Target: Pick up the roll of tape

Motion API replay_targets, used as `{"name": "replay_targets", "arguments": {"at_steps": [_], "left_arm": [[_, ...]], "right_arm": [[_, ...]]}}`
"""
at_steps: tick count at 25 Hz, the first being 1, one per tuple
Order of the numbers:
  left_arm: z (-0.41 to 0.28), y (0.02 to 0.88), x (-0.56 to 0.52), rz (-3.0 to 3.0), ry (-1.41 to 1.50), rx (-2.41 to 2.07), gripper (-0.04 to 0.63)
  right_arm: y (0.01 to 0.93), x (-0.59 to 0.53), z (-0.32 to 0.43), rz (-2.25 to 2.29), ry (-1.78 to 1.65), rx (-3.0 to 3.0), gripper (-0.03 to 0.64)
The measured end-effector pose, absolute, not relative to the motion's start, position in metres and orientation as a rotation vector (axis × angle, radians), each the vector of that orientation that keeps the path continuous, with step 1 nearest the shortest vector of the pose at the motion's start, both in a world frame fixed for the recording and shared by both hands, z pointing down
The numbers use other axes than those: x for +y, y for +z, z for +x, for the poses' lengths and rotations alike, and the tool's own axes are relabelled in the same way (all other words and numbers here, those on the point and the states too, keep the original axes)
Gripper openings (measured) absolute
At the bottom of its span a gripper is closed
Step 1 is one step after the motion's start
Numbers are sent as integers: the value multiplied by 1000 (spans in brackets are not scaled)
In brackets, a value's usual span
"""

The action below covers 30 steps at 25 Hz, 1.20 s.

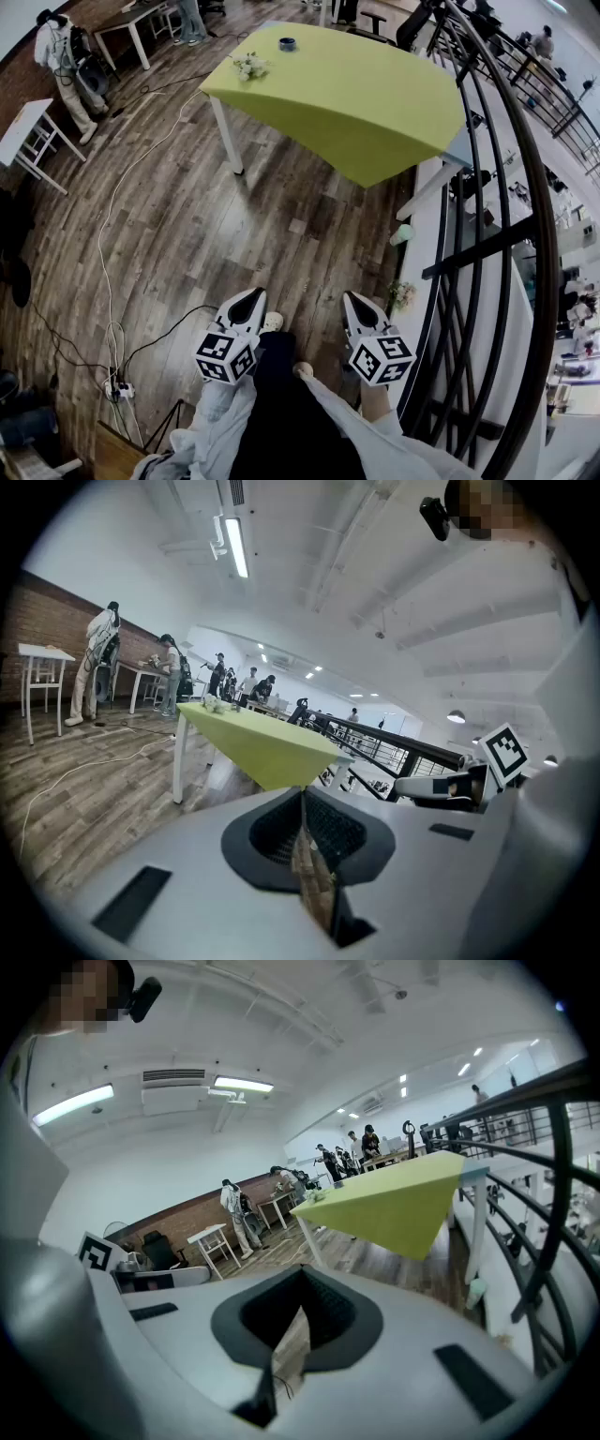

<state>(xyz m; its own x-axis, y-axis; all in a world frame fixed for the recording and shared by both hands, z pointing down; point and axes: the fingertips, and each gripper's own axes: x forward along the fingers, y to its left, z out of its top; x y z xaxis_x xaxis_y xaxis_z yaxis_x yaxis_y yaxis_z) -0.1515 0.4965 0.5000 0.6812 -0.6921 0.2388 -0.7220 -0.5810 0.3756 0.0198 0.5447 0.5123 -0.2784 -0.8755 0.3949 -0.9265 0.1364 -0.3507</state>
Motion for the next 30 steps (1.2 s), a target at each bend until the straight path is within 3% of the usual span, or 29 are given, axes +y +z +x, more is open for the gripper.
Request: {"name": "replay_targets", "arguments": {"at_steps": [17, 30], "left_arm": [[-152, 471, 566, 2488, 39, -1183, 28], [-145, 472, 477, 2481, 35, -1216, 28]], "right_arm": [[482, 610, 33, 1932, 763, -2367, 9], [485, 522, 39, 1893, 756, -2376, 8]]}}
